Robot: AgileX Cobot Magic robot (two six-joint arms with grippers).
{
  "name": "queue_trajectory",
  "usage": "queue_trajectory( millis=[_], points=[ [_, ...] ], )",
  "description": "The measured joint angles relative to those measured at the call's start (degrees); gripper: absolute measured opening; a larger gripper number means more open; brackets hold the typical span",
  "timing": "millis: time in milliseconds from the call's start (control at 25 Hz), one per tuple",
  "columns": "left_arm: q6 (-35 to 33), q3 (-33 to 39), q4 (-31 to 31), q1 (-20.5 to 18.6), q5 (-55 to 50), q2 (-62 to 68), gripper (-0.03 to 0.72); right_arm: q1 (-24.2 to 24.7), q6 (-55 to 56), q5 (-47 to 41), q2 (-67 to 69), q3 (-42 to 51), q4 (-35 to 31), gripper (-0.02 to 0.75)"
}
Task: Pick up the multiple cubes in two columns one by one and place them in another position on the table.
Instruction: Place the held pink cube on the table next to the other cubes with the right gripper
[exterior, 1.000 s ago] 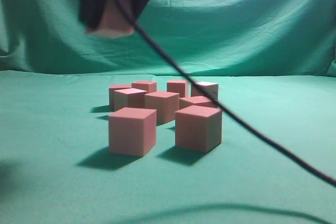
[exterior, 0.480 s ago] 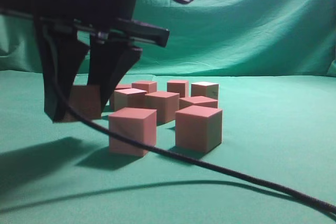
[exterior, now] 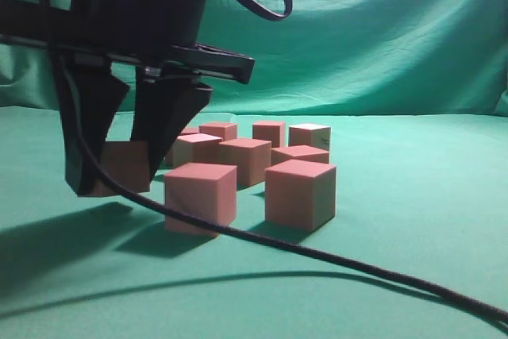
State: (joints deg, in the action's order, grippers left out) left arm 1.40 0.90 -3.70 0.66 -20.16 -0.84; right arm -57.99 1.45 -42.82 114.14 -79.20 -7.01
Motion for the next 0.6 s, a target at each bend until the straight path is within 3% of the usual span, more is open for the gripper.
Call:
queue_trajectory(
  millis=[80,120,160,440,600],
  points=[
    [0.0,0.0,0.0,0.0,0.0,0.0,0.0,0.0,0.0,-0.21,0.0,0.0,0.0,0.259],
    [0.0,0.0,0.0,0.0,0.0,0.0,0.0,0.0,0.0,-0.33,0.0,0.0,0.0,0.316],
    [0.0,0.0,0.0,0.0,0.0,0.0,0.0,0.0,0.03,-0.58,0.0,0.0,0.0,0.319],
    [0.0,0.0,0.0,0.0,0.0,0.0,0.0,0.0,0.03,-0.65,0.0,0.0,0.0,0.641],
    [0.0,0.0,0.0,0.0,0.0,0.0,0.0,0.0,-0.47,-3.56,0.0,-2.6,0.0,0.642]
  ],
)
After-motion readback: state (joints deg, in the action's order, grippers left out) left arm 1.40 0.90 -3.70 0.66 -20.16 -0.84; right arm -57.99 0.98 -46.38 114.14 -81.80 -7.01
